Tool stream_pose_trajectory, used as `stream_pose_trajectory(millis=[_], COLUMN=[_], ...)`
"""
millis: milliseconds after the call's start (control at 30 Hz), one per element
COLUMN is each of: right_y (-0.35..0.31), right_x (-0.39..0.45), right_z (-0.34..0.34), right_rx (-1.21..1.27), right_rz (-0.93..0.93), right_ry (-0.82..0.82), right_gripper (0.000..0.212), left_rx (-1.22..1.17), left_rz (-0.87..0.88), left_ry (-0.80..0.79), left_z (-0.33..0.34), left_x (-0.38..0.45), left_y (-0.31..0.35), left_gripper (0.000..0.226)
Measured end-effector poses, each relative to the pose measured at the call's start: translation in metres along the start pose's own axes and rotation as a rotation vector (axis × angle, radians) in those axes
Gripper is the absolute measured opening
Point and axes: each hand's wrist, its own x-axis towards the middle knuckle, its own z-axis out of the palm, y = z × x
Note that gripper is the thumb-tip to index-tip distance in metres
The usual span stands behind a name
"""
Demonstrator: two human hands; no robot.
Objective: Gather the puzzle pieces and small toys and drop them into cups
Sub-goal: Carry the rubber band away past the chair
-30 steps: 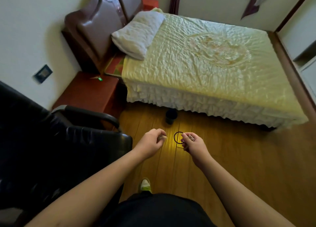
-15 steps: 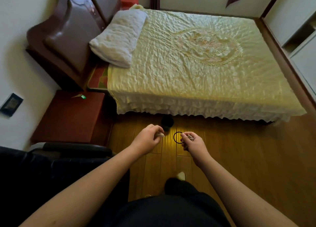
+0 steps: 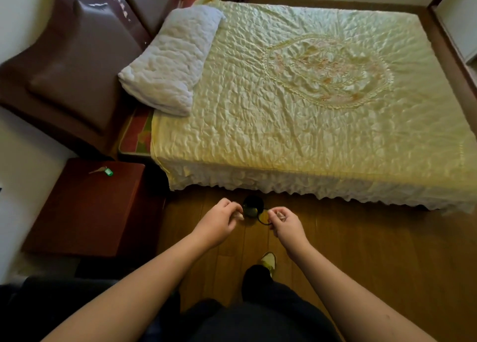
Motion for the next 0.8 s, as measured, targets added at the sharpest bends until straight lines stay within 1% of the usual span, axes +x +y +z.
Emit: stream_pose_trajectory(millis=[133,233,333,433,533,633,733,800], right_y=[-0.005,0.0,0.015,0.041,0.072,0.114,0.165,0.198], right_x=[0.053,0.087,0.129,0.176,0.224,0.273,0.321,0.348], right_z=[-0.001,0.007,0.02,0.039,0.058,0.078,0.097,0.109], right_rx=[-0.091,-0.105,-0.137,-0.16,-0.159,-0.151,-0.16,-0.14], right_rz=[0.053,0.093,0.118,0.135,0.178,0.225,0.276,0.299], right_ry=[-0.018,0.021,0.036,0.063,0.122,0.166,0.202,0.228], right_gripper=[0.012,0.011,0.012,0.014,0.013,0.009,0.01,0.011], left_rx=[0.052,0.09,0.237,0.349,0.366,0.348,0.38,0.392], left_rz=[0.006,0.014,0.07,0.121,0.13,0.126,0.139,0.124], left_ry=[-0.006,0.0,-0.039,-0.087,-0.12,-0.156,-0.211,-0.218], left_z=[0.001,0.007,0.021,0.041,0.072,0.116,0.166,0.193], left_x=[0.053,0.085,0.119,0.157,0.198,0.234,0.264,0.281], left_y=[-0.009,-0.026,-0.056,-0.089,-0.119,-0.154,-0.192,-0.215], left_gripper=[0.026,0.028,0.029,0.033,0.035,0.035,0.036,0.039])
